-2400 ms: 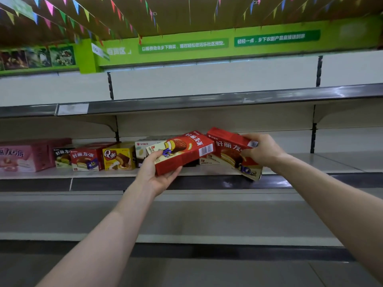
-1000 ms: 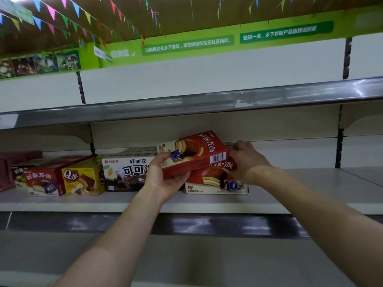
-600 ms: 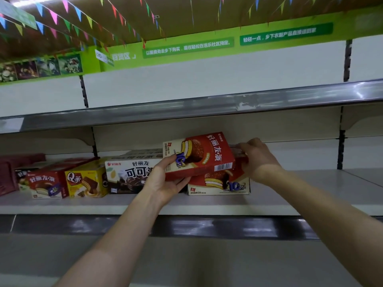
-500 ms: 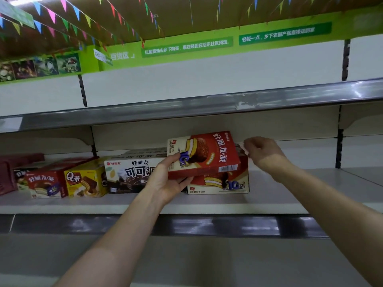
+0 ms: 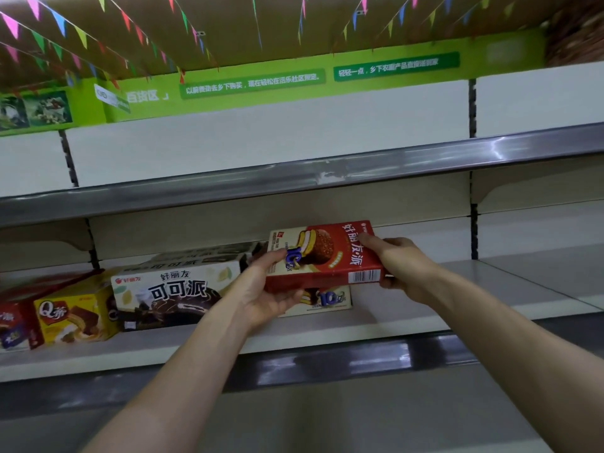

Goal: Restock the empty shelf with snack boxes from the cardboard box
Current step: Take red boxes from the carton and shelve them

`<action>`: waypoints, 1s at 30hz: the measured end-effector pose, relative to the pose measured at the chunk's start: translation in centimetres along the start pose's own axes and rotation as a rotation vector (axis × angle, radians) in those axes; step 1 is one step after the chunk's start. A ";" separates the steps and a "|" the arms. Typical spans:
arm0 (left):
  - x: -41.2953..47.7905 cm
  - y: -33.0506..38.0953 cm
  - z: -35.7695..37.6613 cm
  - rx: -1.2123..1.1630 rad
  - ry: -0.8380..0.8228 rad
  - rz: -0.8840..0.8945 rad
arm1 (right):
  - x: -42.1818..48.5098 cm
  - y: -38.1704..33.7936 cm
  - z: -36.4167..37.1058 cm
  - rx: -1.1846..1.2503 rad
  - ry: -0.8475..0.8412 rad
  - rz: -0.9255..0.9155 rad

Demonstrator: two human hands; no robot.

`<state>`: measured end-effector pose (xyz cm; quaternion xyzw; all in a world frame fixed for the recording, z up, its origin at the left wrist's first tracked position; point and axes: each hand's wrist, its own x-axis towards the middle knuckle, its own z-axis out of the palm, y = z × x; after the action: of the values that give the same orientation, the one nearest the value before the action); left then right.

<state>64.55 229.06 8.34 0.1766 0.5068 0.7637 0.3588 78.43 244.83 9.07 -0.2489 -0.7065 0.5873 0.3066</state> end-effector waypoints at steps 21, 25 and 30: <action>-1.8 0.4 3.1 -0.052 -0.108 0.067 | -1.6 0.0 -1.4 -0.139 0.015 -0.037; -2.3 0.5 4.4 -0.083 -0.085 0.074 | -1.7 -0.5 -1.9 -0.568 0.174 -0.259; -2.6 0.5 5.2 -0.108 -0.089 0.028 | -4.6 -1.4 -1.2 -0.866 0.112 -0.639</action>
<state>69.45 230.43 11.26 0.1978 0.4457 0.7862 0.3796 82.45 242.11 9.96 -0.1559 -0.9071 0.1058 0.3765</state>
